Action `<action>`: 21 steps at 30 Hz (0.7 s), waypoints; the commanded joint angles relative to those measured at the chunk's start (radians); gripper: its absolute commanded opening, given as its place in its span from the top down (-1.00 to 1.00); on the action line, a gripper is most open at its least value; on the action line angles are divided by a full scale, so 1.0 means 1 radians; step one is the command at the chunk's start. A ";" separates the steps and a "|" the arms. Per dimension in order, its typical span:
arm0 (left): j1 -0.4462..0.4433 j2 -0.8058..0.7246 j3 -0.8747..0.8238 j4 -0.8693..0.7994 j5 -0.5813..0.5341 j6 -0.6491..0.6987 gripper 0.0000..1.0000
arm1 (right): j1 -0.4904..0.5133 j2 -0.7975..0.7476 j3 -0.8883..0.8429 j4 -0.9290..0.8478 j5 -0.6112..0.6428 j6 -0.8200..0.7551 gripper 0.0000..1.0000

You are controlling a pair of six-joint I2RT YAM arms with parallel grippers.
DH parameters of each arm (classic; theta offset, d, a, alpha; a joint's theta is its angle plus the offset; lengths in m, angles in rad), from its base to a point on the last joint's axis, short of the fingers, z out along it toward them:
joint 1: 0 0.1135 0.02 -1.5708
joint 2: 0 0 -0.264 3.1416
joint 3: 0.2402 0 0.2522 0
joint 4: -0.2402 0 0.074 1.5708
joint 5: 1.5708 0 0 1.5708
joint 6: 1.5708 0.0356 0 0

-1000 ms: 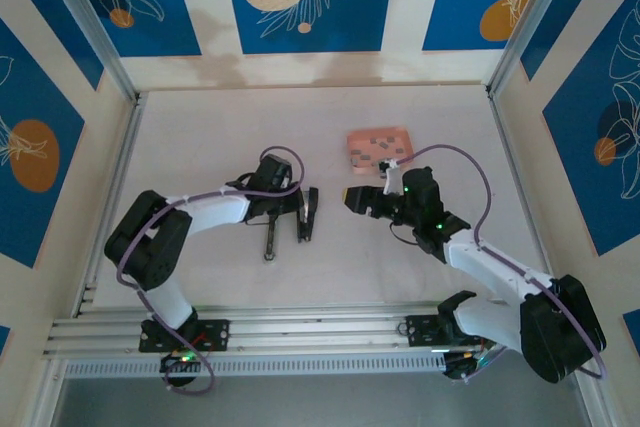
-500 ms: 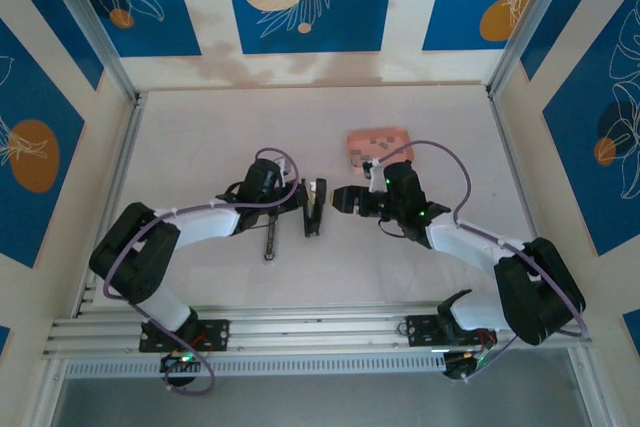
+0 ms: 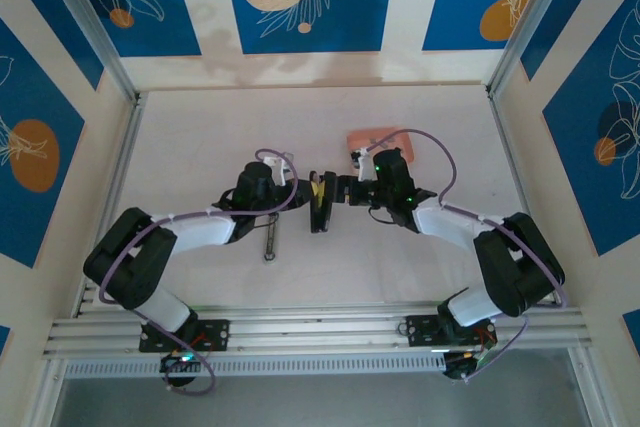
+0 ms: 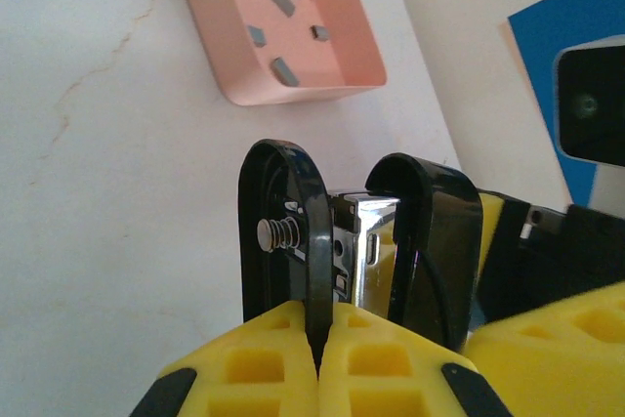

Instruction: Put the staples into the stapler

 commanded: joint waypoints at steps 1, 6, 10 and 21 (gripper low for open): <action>-0.006 -0.046 0.000 0.121 0.044 -0.013 1.00 | -0.008 0.013 0.022 0.041 -0.041 -0.001 -0.10; -0.006 -0.044 -0.001 0.134 0.058 -0.020 1.00 | -0.008 0.028 0.024 0.055 -0.055 0.007 0.08; -0.006 -0.050 0.005 0.083 0.022 -0.027 1.00 | -0.008 0.013 0.008 0.090 -0.058 -0.006 0.41; -0.001 -0.029 -0.010 -0.007 -0.094 -0.085 1.00 | 0.054 -0.221 -0.111 0.171 0.075 -0.276 0.89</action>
